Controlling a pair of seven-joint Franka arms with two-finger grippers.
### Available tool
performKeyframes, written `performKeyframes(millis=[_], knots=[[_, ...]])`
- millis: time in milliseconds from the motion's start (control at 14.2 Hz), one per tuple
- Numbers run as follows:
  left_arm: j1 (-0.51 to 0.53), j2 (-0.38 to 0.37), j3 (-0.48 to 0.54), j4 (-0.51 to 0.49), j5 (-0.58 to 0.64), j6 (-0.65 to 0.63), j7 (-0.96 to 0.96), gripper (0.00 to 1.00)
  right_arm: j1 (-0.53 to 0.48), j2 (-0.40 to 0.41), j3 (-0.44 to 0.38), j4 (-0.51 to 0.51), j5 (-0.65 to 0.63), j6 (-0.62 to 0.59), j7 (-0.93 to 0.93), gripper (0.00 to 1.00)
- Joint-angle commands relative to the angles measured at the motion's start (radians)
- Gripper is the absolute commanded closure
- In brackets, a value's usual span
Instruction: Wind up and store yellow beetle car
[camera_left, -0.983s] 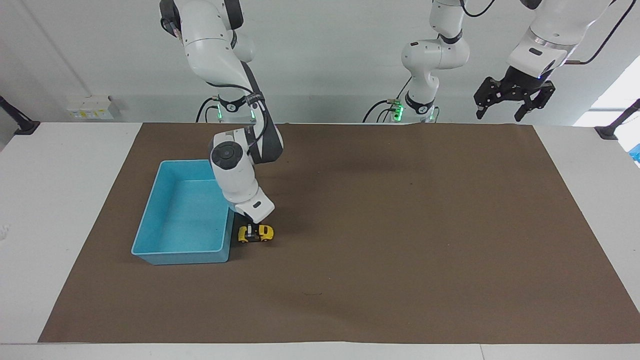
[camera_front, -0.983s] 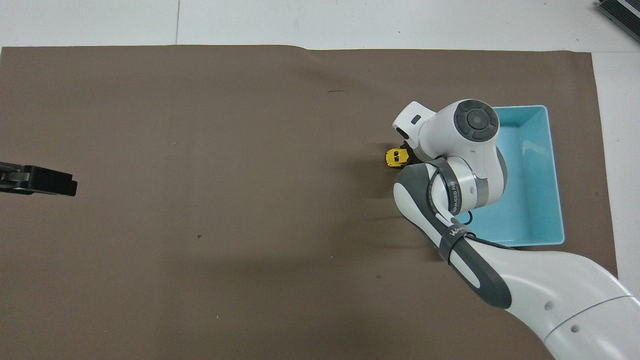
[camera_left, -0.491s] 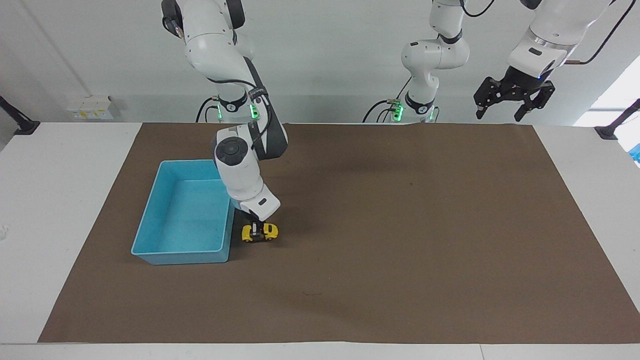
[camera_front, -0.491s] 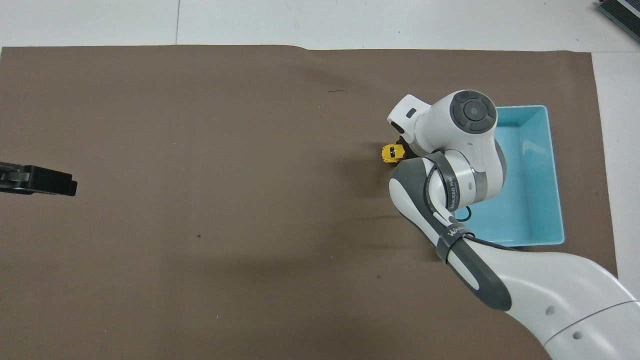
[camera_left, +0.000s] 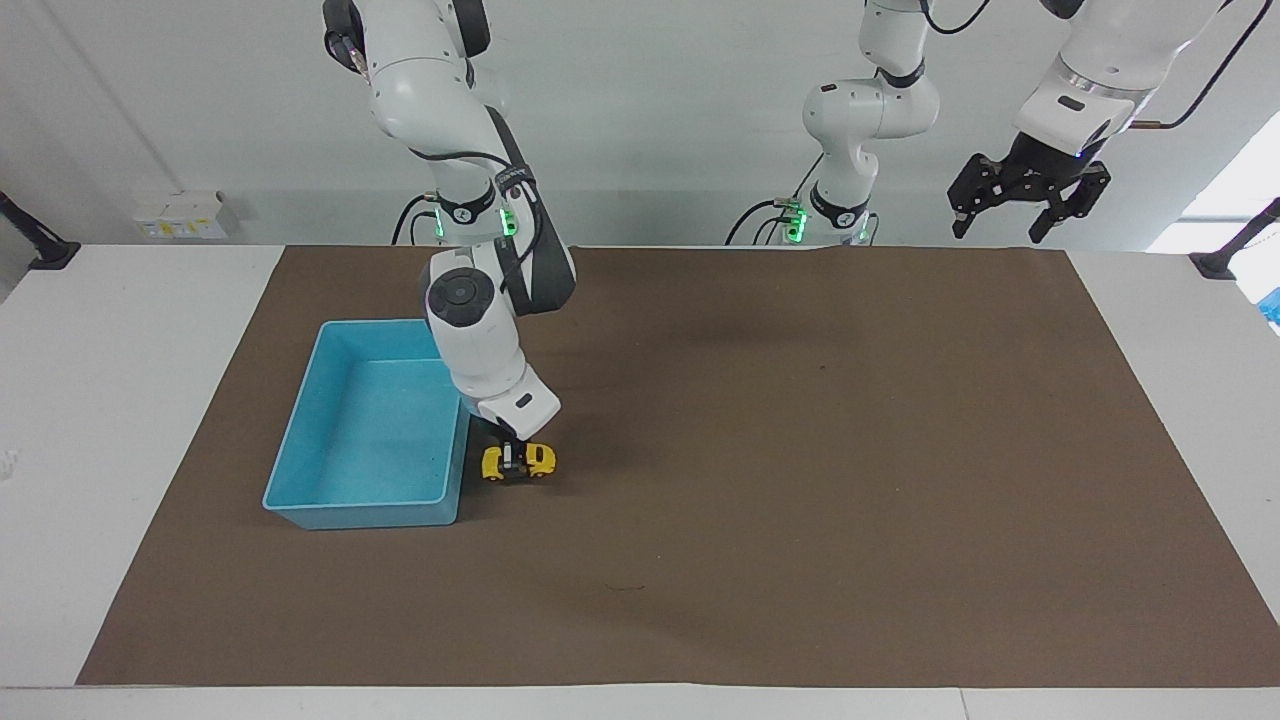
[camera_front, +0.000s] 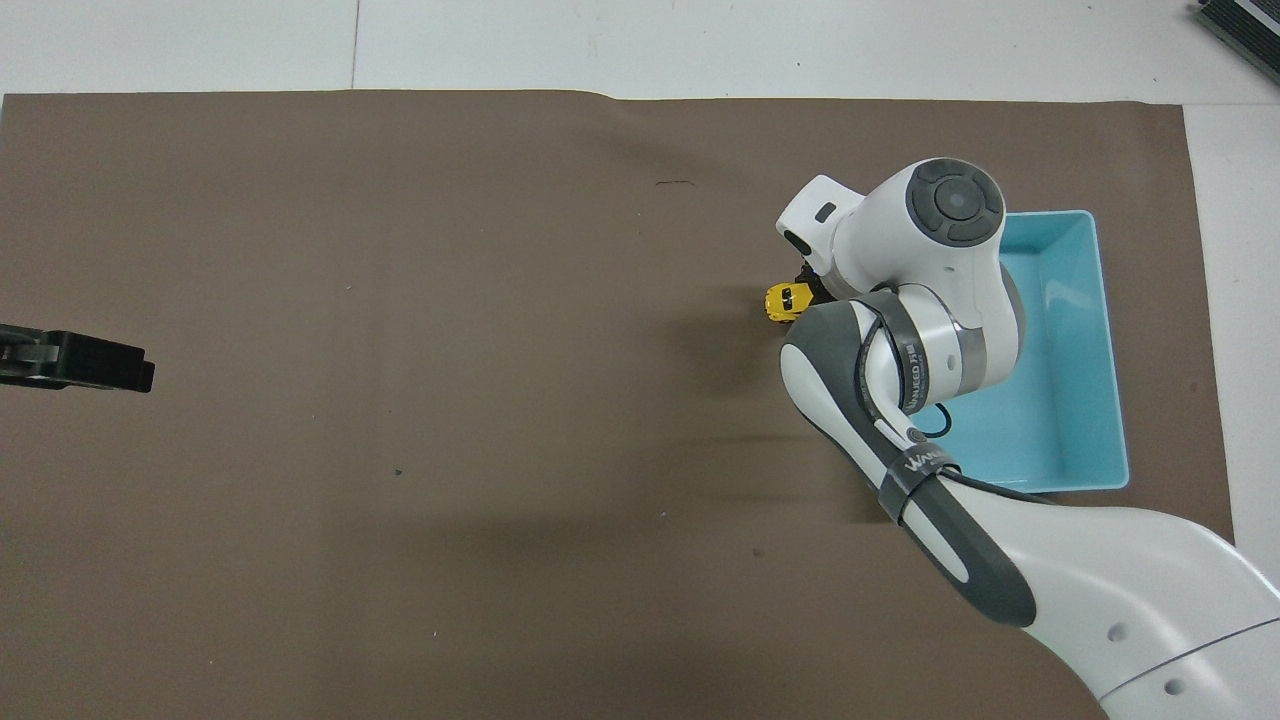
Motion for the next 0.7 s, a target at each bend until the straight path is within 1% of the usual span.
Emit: performKeyframes(millis=[0, 140, 421, 632], knots=[[0.019, -0.007, -0.009, 0.008, -0.016, -0.018, 0.007, 0.00, -0.001, -0.023, 0.006, 0.023, 0.015, -0.059, 0.018, 0.92], [0.019, -0.007, -0.009, 0.008, -0.016, -0.018, 0.007, 0.00, -0.001, -0.032, 0.006, 0.040, 0.015, -0.091, 0.025, 0.92], [0.019, -0.007, -0.009, 0.008, -0.016, -0.018, 0.007, 0.00, -0.003, -0.083, 0.005, 0.042, 0.015, -0.157, 0.025, 0.92], [0.019, -0.007, -0.009, 0.008, -0.016, -0.018, 0.007, 0.00, -0.027, -0.110, 0.003, 0.044, 0.011, -0.197, 0.012, 0.92]])
